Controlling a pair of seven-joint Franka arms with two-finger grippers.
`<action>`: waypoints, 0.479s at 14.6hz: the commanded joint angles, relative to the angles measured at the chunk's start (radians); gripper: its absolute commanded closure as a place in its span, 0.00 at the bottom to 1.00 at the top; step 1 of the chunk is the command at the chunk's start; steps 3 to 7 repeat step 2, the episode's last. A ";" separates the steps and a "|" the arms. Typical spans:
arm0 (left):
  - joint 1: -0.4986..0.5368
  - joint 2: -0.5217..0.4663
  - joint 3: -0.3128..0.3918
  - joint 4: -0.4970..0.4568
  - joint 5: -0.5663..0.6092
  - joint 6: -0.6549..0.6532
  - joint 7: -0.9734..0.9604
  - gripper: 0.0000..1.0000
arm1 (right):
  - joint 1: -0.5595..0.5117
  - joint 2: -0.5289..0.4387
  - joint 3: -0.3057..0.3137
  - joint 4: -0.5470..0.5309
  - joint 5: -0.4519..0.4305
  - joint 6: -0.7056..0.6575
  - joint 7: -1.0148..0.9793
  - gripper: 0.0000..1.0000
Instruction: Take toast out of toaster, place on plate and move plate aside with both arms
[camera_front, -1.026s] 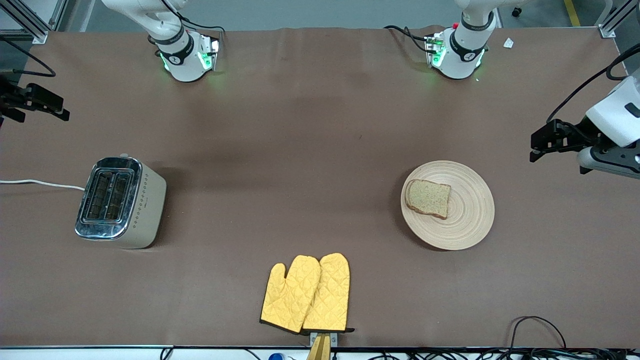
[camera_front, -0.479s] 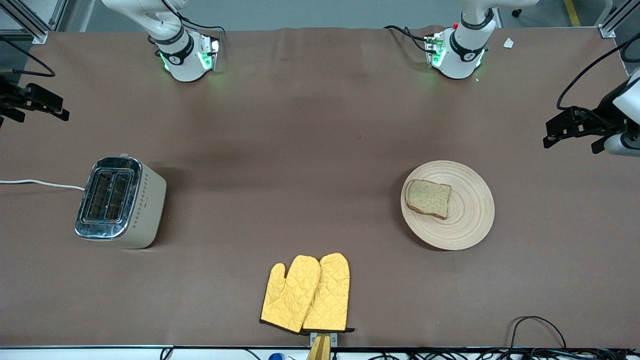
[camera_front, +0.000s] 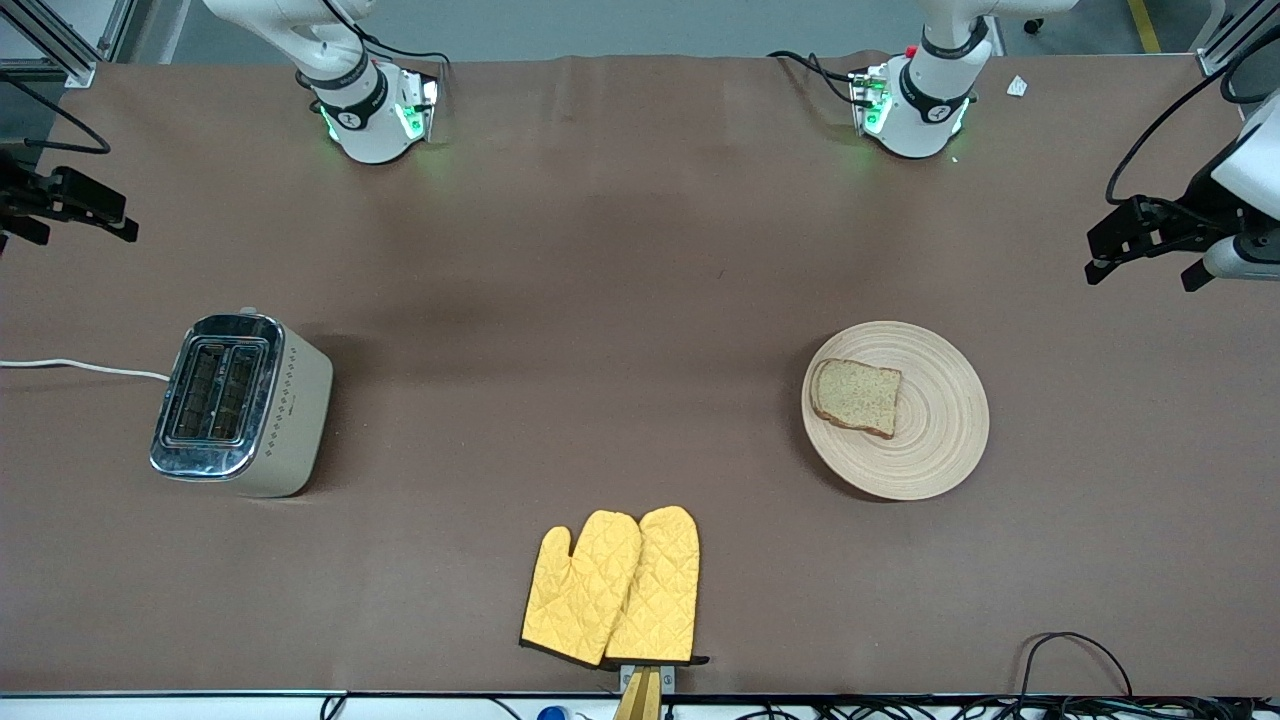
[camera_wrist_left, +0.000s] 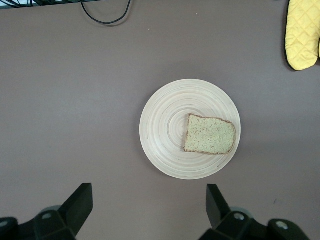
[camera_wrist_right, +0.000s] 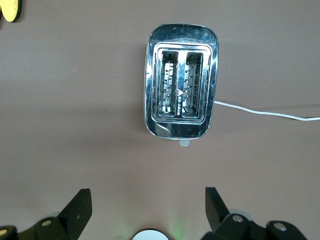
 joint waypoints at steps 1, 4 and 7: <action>-0.011 -0.016 0.000 -0.015 0.022 0.017 -0.032 0.00 | -0.021 -0.001 0.010 0.006 0.016 -0.007 -0.008 0.00; -0.011 -0.014 0.000 -0.014 0.022 0.017 -0.034 0.00 | -0.021 -0.001 0.010 0.008 0.016 -0.007 -0.008 0.00; -0.011 -0.014 0.000 -0.014 0.022 0.017 -0.034 0.00 | -0.021 -0.001 0.010 0.008 0.016 -0.007 -0.008 0.00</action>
